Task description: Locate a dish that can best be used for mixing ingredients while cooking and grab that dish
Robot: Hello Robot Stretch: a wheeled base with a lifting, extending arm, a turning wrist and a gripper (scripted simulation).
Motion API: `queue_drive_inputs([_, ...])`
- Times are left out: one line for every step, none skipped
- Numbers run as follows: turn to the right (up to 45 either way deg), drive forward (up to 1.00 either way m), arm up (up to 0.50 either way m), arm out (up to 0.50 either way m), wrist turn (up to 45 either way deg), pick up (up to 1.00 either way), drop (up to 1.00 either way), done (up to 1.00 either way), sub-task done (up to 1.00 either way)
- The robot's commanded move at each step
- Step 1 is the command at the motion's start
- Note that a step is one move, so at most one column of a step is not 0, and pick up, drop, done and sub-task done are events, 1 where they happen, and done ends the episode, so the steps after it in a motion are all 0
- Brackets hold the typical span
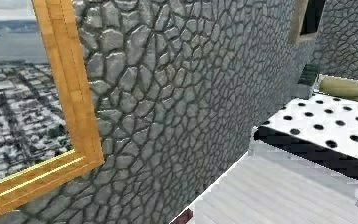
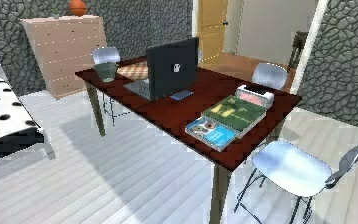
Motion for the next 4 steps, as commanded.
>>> queue_drive_inputs([-9.0, 0.0, 0.0, 0.0, 0.0, 0.0, 0.0, 0.0, 0.0])
queue_drive_inputs([0.0, 0.05, 0.0, 0.0, 0.0, 0.0, 0.0, 0.0, 0.0])
queue_drive_inputs([36.0, 0.0, 0.0, 0.0, 0.0, 0.0, 0.0, 0.0, 0.0])
queue_drive_inputs([0.0, 0.05, 0.0, 0.0, 0.0, 0.0, 0.0, 0.0, 0.0])
